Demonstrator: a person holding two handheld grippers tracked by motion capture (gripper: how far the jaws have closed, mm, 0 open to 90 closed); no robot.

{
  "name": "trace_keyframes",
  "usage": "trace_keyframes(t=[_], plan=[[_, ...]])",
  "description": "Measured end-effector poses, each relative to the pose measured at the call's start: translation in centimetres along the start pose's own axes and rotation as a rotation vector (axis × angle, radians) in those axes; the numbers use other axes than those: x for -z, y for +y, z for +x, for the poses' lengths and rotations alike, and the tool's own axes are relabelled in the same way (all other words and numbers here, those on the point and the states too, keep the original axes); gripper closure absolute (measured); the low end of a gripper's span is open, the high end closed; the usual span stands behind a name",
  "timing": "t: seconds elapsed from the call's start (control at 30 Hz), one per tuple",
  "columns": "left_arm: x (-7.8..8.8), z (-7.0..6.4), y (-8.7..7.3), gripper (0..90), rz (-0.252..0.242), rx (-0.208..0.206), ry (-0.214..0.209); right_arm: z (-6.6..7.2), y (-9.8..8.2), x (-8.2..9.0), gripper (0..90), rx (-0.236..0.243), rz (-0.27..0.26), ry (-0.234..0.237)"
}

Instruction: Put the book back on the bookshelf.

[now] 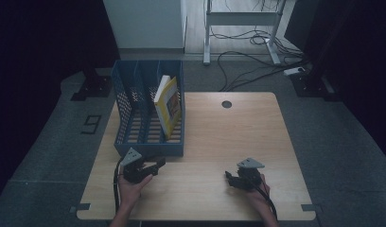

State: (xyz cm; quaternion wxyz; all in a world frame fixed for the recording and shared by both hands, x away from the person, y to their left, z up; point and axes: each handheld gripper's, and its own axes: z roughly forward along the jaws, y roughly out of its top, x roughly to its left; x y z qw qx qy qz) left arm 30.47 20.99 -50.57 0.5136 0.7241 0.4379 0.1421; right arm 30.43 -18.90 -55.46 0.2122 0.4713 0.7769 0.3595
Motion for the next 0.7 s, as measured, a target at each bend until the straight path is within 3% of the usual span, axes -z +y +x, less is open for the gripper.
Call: trace_keyframes(t=[0.17,0.7], plan=[[0.3,0.0,-0.8,42.8,-0.030,0.017,-0.003,0.0,0.0,0.0,28.7,0.000,0.000,0.000],[-0.3,-0.3,-1.8,42.2,0.012,0.000,-0.007,0.0,0.0,0.0,28.7,-0.004,0.001,-0.003]])
